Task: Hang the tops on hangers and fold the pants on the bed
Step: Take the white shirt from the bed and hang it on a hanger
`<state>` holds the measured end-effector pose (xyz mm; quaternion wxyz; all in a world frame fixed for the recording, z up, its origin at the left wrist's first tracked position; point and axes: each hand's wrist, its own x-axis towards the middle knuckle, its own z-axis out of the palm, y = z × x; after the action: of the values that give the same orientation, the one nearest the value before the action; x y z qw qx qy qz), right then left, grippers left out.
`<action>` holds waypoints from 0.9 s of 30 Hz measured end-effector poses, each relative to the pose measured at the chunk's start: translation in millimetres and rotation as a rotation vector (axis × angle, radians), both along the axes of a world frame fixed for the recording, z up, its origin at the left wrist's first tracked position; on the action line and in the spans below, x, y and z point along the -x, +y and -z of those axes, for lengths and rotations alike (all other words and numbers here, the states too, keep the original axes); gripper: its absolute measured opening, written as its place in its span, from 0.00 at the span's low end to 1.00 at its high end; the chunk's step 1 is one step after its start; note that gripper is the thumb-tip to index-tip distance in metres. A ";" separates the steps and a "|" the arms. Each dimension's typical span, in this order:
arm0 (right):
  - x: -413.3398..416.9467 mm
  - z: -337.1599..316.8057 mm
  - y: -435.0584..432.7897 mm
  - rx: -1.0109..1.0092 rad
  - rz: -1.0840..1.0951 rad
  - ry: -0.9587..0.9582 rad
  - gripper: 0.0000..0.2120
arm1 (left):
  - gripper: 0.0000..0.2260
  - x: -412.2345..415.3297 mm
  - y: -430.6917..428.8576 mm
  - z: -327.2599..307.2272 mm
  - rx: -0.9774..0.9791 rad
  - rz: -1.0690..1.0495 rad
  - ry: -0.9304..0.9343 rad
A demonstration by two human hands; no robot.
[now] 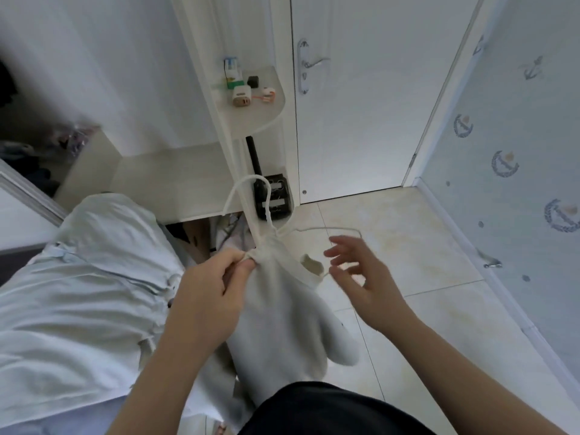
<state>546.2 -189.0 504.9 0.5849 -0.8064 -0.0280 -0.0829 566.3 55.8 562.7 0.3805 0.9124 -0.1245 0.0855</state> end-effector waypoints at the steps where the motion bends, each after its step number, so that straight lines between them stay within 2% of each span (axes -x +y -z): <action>1: -1.3 6.0 5.4 0.044 -0.086 0.066 0.19 | 0.09 6.0 0.1 1.9 0.023 -0.014 0.007; 3: -8.1 14.0 16.7 0.157 -0.226 0.146 0.20 | 0.10 15.9 1.2 4.1 0.055 -0.031 0.020; 6: -18.2 17.5 31.9 0.225 -0.308 0.189 0.05 | 0.08 21.5 6.4 5.9 0.075 -0.059 0.052; 8: -21.2 24.0 35.9 0.245 -0.316 0.142 0.14 | 0.06 21.5 13.1 7.9 0.067 -0.097 0.071; 9: -20.4 28.9 36.6 0.248 -0.330 0.137 0.16 | 0.06 21.6 17.0 9.1 0.061 -0.113 0.064; 10: -18.7 33.0 36.6 0.245 -0.363 0.146 0.15 | 0.07 22.1 20.6 10.4 0.055 -0.122 0.051; 12: -15.0 47.6 36.6 0.283 -0.456 0.210 0.09 | 0.07 23.7 27.0 11.0 0.056 -0.121 0.028; 14: -15.8 70.1 34.4 0.454 -0.504 0.272 0.03 | 0.07 23.6 32.7 9.2 0.055 -0.111 0.012; 18: -20.7 110.1 23.6 0.958 -0.485 0.219 0.17 | 0.06 19.5 52.7 0.1 0.052 -0.126 0.017; 21: -26.5 124.1 6.2 1.115 -0.415 0.160 0.16 | 0.07 20.1 72.3 -6.3 0.078 -0.138 0.072; 24: -32.6 125.6 -11.3 1.165 -0.333 0.165 0.13 | 0.10 21.2 88.7 -8.7 0.094 -0.131 0.119; 27: -40.8 114.3 -25.4 1.008 -0.353 0.220 0.14 | 0.10 21.5 101.2 -7.2 0.097 -0.097 0.205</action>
<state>587.0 -214.5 390.7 0.1304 -0.9739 -0.1377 0.1250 544.8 157.0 569.9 0.4303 0.9018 -0.0364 0.0158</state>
